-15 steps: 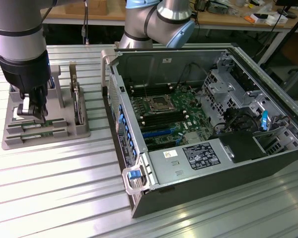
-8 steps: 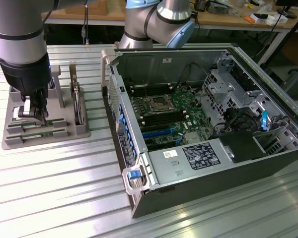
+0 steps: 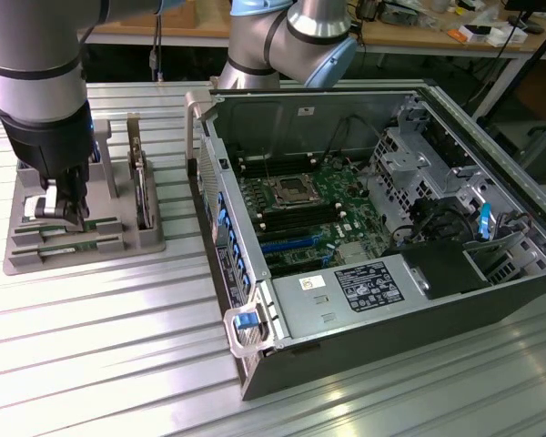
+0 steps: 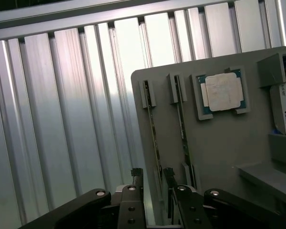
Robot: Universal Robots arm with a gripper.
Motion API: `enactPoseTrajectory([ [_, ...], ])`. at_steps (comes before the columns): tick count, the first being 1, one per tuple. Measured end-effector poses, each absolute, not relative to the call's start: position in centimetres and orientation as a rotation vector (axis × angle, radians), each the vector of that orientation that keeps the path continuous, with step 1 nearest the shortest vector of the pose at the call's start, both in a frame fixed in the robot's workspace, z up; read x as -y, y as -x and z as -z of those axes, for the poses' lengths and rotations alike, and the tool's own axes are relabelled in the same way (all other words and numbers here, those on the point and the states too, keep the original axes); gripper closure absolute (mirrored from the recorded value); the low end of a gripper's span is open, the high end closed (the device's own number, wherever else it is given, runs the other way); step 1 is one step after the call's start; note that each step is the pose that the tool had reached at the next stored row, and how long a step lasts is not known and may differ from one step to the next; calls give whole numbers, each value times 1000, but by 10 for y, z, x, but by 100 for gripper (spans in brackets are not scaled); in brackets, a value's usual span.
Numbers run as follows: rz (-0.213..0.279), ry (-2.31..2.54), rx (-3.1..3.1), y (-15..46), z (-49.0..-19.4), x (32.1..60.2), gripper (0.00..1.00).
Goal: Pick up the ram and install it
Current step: 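Pick up the ram and move it above insertion slot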
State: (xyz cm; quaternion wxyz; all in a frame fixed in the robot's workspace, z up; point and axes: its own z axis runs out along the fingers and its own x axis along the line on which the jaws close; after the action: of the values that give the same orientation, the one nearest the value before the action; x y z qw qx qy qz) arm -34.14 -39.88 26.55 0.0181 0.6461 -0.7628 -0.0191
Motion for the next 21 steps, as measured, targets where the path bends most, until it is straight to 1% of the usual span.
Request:
enactPoseTrajectory([
  [21,59,-2009,2367,341,-255,399,70],
])
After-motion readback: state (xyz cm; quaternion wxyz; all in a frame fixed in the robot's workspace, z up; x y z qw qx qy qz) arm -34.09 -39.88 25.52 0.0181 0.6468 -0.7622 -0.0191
